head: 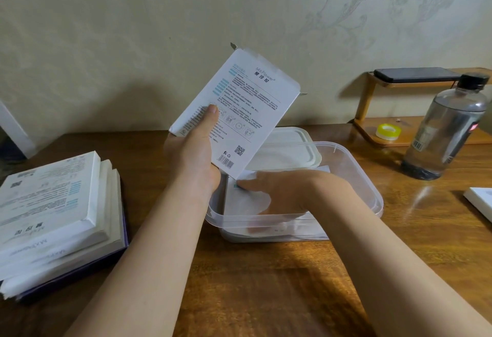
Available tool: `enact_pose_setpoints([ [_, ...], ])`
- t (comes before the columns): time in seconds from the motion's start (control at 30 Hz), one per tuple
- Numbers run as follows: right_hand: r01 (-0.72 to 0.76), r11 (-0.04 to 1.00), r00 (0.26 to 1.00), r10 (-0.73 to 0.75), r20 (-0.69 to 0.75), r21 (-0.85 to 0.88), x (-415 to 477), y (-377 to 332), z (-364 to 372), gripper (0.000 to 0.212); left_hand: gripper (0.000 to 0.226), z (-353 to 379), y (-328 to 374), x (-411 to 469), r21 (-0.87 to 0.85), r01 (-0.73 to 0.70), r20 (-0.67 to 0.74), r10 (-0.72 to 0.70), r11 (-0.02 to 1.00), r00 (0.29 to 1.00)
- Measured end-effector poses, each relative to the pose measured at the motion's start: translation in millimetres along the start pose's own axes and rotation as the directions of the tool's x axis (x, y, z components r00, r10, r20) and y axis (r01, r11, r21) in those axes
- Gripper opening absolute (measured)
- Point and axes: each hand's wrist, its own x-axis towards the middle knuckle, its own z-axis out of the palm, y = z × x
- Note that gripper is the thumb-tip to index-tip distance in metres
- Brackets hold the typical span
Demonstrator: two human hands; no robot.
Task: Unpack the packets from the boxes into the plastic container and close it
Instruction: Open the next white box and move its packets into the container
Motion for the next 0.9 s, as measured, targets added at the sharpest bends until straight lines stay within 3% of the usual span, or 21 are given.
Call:
enact_pose_setpoints([
  [0.27,-0.037,0.998,0.997,0.040,0.059,-0.057,-5.1,-5.2,-2.9,0.094,0.022,2.3,0.0,-1.7,0.019,-0.014,0.007,0.014,1.000,1.000],
  [0.37,0.000,1.000,1.000,0.000,-0.003,-0.010,-5.6,-3.6,-2.1,0.093,0.021,2.6,0.0,-3.3,0.046,-0.025,-0.001,0.025,0.999,1.000],
  [0.47,-0.037,0.990,0.985,0.059,-0.164,0.133,-22.7,0.4,-15.6,0.073,0.019,2.4,0.6,-4.2,0.070,-0.017,-0.004,0.017,0.997,1.000],
  [0.53,-0.024,0.965,0.925,0.121,-0.359,0.263,-40.2,6.7,-33.6,0.042,0.026,0.9,-0.2,-2.2,0.082,-0.027,-0.017,0.028,0.996,0.999],
  [0.6,0.044,0.922,0.791,0.202,-0.578,0.384,-59.4,12.2,-49.8,0.016,0.034,-0.2,-1.7,0.7,0.096,-0.034,-0.029,0.037,0.995,0.999],
  [0.67,0.127,0.872,0.590,0.316,-0.743,0.472,-73.8,16.0,-61.1,0.010,0.034,-0.1,-3.2,2.0,0.091,-0.049,-0.019,0.050,0.995,0.999],
  [0.73,0.183,0.845,0.428,0.391,-0.815,0.502,-79.7,19.7,-65.2,0.011,0.030,0.9,-4.1,1.9,0.101,-0.073,0.006,0.072,0.992,0.997],
  [0.8,0.194,0.838,0.384,0.413,-0.825,0.510,-78.1,22.8,-65.0,0.023,0.024,2.9,-3.5,0.4,0.121,-0.093,0.039,0.088,0.988,0.995],
  [0.9,0.246,0.783,0.420,0.446,-0.791,0.572,-74.4,28.4,-62.6,0.025,0.023,5.2,-0.5,-3.5,0.134,-0.117,0.161,0.095,0.984,0.982],
])
